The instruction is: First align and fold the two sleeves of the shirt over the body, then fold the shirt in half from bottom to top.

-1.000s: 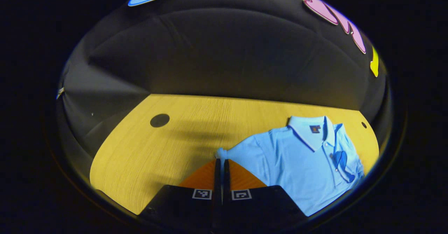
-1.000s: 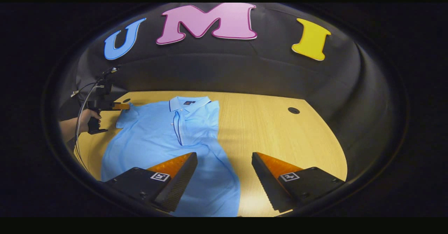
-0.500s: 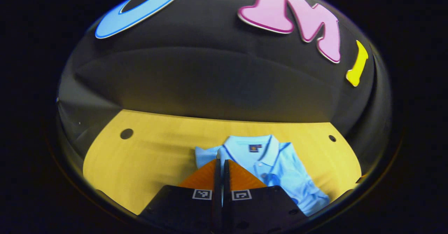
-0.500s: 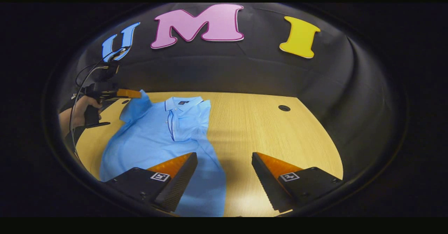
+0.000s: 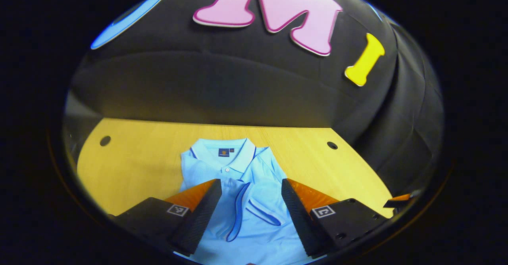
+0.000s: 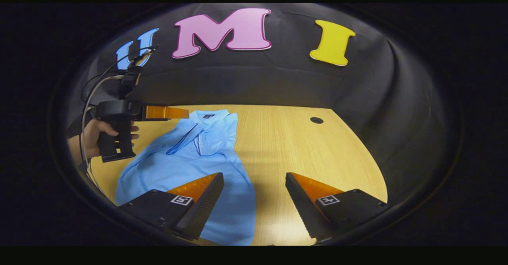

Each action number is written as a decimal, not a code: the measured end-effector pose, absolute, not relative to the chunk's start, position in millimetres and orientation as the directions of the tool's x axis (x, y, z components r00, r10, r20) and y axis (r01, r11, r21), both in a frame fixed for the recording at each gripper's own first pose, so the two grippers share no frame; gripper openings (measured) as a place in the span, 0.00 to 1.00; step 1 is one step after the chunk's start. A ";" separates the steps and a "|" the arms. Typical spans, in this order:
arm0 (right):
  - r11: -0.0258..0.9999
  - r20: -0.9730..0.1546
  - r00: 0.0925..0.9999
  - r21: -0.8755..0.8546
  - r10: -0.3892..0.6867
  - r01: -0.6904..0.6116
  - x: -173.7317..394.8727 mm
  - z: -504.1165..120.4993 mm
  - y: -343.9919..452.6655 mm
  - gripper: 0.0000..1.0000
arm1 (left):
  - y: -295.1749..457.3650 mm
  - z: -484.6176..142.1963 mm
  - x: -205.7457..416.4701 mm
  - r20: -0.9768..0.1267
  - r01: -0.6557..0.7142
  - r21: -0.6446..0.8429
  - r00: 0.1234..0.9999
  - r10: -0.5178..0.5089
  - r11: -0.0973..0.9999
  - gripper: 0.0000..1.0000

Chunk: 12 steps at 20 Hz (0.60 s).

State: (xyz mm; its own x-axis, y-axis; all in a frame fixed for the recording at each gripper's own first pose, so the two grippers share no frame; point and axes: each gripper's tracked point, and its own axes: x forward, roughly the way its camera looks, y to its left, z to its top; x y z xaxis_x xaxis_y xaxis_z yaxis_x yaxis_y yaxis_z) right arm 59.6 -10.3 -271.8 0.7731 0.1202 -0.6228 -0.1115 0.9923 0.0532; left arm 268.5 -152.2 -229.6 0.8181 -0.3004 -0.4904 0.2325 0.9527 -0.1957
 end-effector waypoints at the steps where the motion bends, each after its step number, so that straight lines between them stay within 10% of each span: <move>1: 0.992 -0.626 0.770 0.055 0.121 -0.112 52.2 -271.8 -7.4 0.98 | -144.9 -224.6 255.7 -0.480 0.226 -0.178 0.830 -0.285 0.958 0.98; 12: 0.989 -0.721 0.676 0.088 0.148 -0.123 -42.5 -305.7 26.7 0.98 | -62.4 -249.5 43.3 -0.589 0.112 -0.122 0.792 -0.163 0.986 0.98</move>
